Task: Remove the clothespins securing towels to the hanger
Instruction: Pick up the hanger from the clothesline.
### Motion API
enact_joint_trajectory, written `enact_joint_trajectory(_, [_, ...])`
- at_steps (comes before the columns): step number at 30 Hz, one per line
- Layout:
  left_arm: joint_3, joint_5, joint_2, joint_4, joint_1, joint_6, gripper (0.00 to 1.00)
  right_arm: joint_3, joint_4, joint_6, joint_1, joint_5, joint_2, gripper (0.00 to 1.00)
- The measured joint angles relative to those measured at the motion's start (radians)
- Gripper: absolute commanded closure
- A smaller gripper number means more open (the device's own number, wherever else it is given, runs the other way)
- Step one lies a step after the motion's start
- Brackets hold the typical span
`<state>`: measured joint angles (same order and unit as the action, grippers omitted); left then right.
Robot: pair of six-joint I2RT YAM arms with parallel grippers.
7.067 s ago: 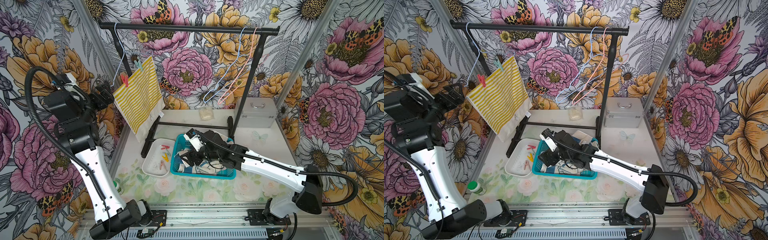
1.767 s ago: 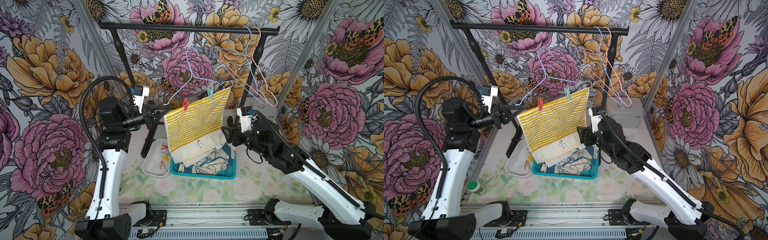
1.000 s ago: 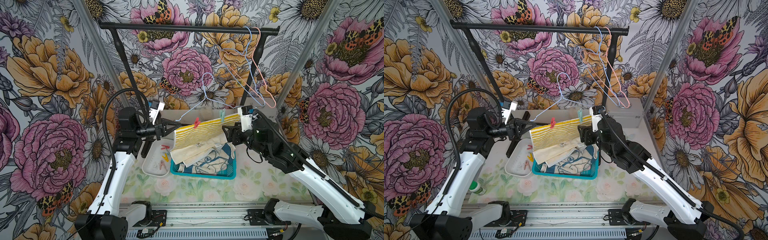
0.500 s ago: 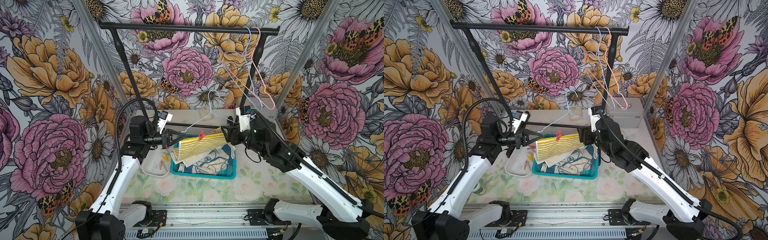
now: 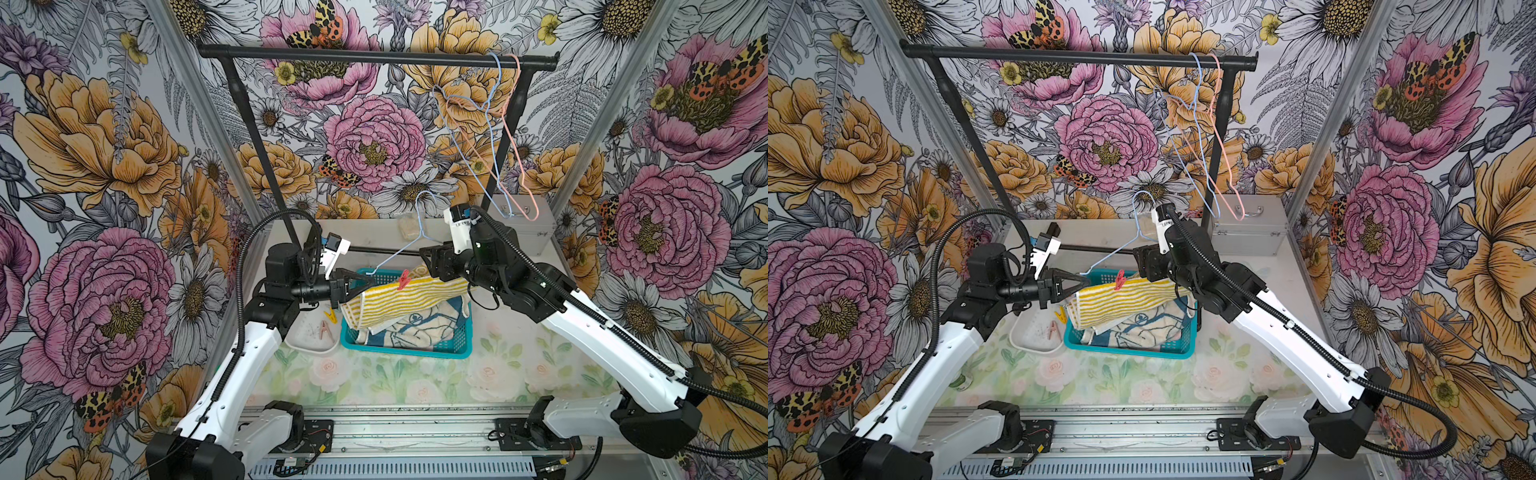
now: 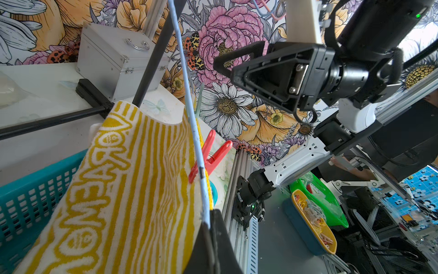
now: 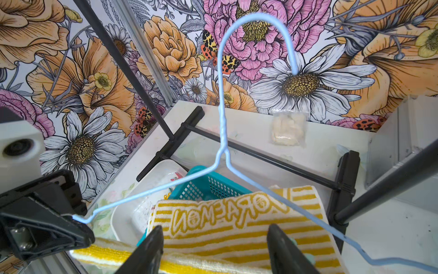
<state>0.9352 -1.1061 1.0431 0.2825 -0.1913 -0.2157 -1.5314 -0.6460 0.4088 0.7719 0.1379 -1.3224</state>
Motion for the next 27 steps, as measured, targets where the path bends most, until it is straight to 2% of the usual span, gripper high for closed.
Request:
enact_joint_trajectory(10, [-0.009, 0.092, -0.036, 0.020, -0.027, 0.045, 1.00, -0.093, 0.008, 0.013, -0.001, -0.005, -0.089, 0.31])
enact_joint_trajectory(23, [-0.012, 0.105, -0.055, 0.047, -0.048, 0.063, 1.00, -0.172, 0.011, 0.025, -0.065, -0.016, -0.196, 0.31])
enact_joint_trajectory(27, [-0.017, 0.106, -0.066, 0.050, -0.053, 0.063, 1.00, -0.198, 0.011, 0.026, -0.080, -0.035, -0.225, 0.34])
